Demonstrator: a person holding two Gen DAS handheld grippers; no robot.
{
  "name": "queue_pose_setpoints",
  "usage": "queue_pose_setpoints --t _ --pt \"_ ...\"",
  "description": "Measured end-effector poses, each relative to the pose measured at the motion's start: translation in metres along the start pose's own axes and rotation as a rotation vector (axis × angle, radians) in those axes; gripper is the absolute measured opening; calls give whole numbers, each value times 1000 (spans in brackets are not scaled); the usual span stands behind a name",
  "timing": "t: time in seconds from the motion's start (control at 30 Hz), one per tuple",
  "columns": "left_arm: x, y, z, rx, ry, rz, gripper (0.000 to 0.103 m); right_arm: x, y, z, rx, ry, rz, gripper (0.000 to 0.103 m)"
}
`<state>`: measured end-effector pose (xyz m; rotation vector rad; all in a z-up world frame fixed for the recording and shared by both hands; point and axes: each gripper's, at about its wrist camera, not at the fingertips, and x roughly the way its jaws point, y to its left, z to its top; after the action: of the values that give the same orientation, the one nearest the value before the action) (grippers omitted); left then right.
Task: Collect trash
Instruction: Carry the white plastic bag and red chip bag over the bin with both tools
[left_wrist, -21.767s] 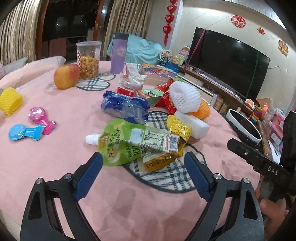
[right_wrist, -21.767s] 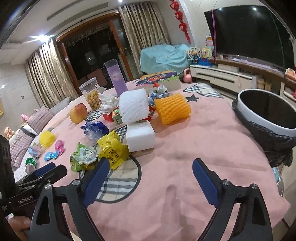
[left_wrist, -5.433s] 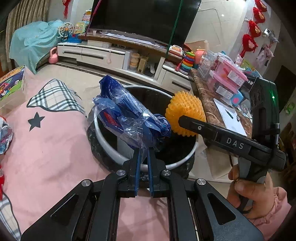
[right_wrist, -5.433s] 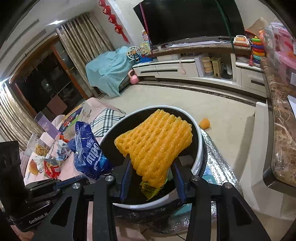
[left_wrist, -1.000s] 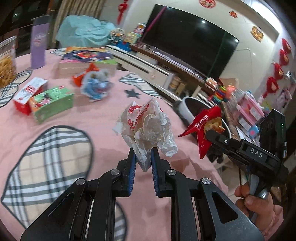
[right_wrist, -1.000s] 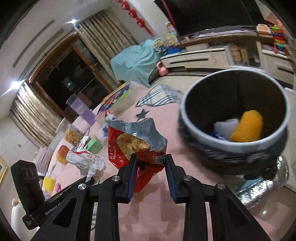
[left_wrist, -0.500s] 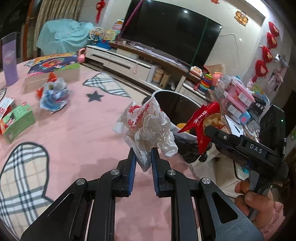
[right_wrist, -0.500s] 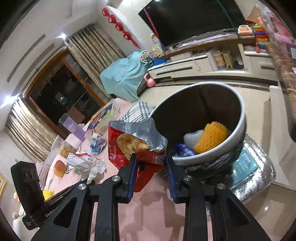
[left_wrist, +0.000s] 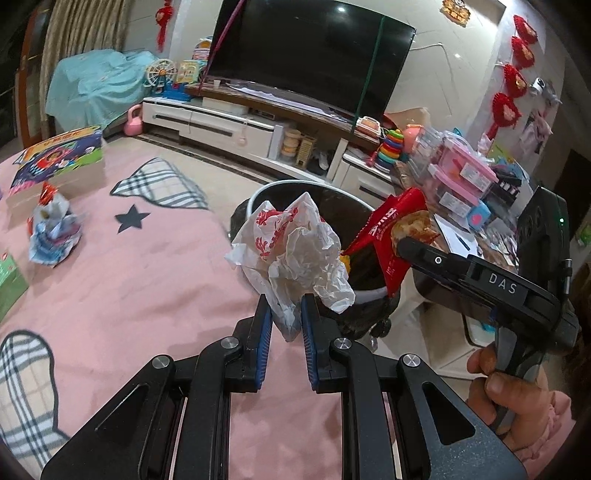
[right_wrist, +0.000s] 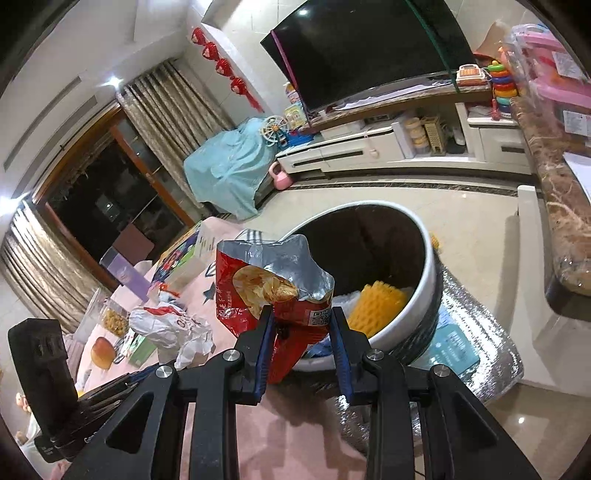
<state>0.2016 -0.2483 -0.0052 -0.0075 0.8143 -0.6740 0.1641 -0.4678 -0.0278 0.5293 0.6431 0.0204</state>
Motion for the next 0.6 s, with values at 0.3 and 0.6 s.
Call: queue_pose_setpoints --t 0.3,0.6 --pt "19 -12 15 31 22 -6 15 5 -13 14 -5 -4 -35 30" --pt "37 -19 25 44 49 -9 15 15 -23 27 -6 12 -66 30"
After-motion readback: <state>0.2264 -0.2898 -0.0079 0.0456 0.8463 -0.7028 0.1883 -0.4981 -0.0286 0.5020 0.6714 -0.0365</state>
